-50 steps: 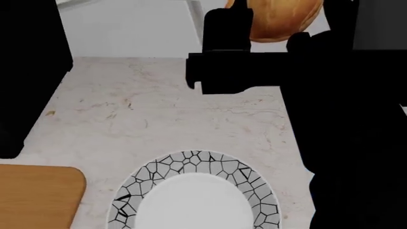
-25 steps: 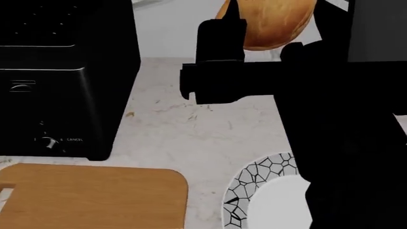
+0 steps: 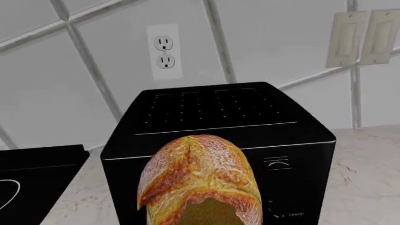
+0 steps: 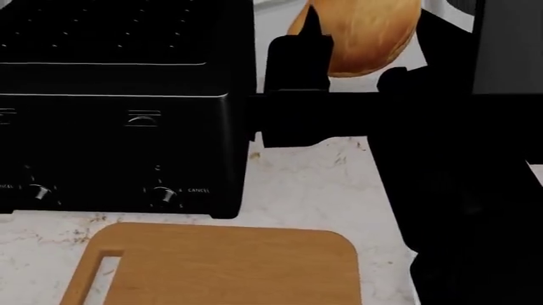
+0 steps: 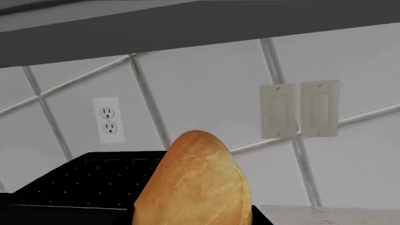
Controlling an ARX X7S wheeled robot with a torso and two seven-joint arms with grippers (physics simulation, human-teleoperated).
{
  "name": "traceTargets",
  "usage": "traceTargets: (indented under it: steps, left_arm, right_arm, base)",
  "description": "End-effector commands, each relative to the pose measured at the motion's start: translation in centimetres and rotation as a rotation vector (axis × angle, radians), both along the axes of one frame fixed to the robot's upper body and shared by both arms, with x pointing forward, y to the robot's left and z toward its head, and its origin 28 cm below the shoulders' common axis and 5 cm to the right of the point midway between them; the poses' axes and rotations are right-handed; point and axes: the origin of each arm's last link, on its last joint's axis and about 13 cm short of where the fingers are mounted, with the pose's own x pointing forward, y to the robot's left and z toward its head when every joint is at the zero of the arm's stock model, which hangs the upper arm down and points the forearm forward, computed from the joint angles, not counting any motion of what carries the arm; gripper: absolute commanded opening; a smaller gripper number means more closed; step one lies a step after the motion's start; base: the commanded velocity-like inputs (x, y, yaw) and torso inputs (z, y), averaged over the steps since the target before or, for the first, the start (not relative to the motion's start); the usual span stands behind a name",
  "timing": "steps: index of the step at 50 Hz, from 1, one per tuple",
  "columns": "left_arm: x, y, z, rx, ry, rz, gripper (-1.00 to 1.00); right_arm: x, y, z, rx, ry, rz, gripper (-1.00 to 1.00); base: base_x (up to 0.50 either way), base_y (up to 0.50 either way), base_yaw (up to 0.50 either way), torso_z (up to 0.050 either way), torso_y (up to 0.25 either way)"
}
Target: Place all breads on the cutting board.
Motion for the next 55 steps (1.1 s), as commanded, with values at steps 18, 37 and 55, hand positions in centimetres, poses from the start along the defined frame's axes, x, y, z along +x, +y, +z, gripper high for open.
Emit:
traceTargets:
  steps: [18,37,55]
  left_arm:
    - [1.0,-0.5,-0.6,-0.027,0.036,-0.048,-1.0]
    - [2.5,-2.8,-0.7,-0.218,0.207,-0.39,-1.0]
    - [1.4,-2.7,-2.8,-0.268,0.488,-0.342,-1.0]
  right_arm:
    - [0.5,-0.5,-1.6,0.029,0.091,-0.005,-1.0]
    - [0.9,-0.6,-1.9,0.005,0.124,0.048,-1.0]
    - [1.4,-0.7,-2.8,0.001,0.14,0.034,-1.0]
  base:
    - [0.16,0.01,0.0,0.0,0.0]
    - [0.0,0.0,0.0,0.0,0.0]
    - [0.0,0.0,0.0,0.0,0.0]
